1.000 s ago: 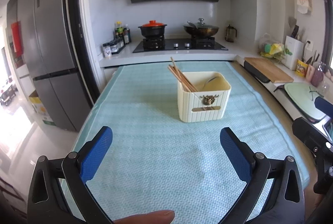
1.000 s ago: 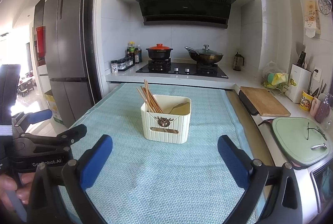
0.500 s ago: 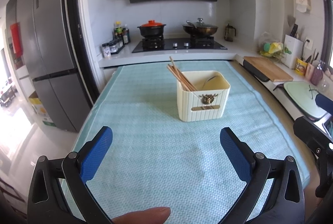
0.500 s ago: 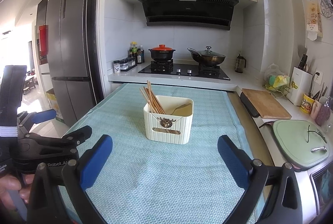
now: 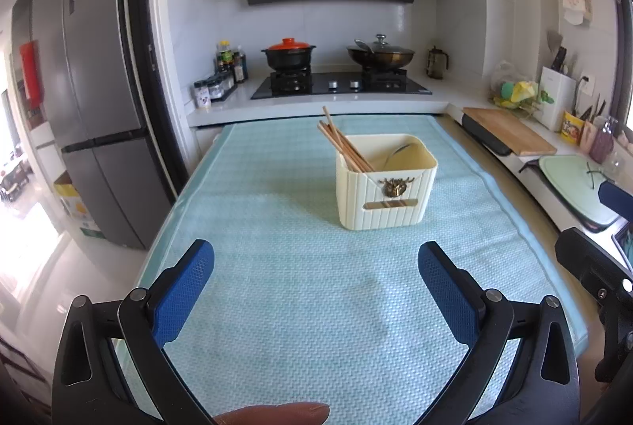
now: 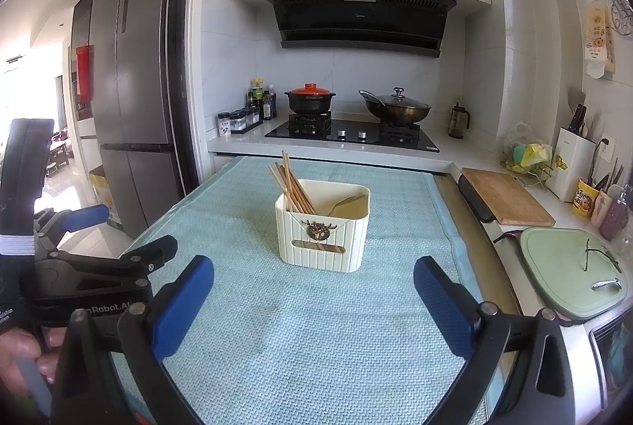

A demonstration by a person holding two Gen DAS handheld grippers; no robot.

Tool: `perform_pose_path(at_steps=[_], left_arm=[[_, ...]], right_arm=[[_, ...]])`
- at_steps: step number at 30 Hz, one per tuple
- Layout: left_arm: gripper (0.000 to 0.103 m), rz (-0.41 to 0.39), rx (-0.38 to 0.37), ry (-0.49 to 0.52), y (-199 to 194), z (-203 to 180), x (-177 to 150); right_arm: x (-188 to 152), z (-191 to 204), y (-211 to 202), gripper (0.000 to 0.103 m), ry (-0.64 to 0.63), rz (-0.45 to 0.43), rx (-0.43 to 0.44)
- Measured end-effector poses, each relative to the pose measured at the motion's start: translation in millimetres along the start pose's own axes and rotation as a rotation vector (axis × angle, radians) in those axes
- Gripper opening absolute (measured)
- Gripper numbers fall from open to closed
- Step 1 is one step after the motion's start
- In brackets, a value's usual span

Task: Organize utensils

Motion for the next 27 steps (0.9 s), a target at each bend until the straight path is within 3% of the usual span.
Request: perform_pose_path(at_steps=[27], left_arm=[[0.103, 0.01, 0.003, -0.033, 4.9, 3.1, -6.1]], right_arm=[[-6.5, -4.0, 5.1, 0.103, 0.015, 0.021, 0.015]])
Point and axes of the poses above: each gripper's, at about its wrist camera, not at the fingertips, and y roughly the way its jaws point, z to its left, x to its top, the point moved 6 cm from there along y, roughly the way its jaws point, and after that the axes turned 2 degrees about -y, right-handed, at the moved point
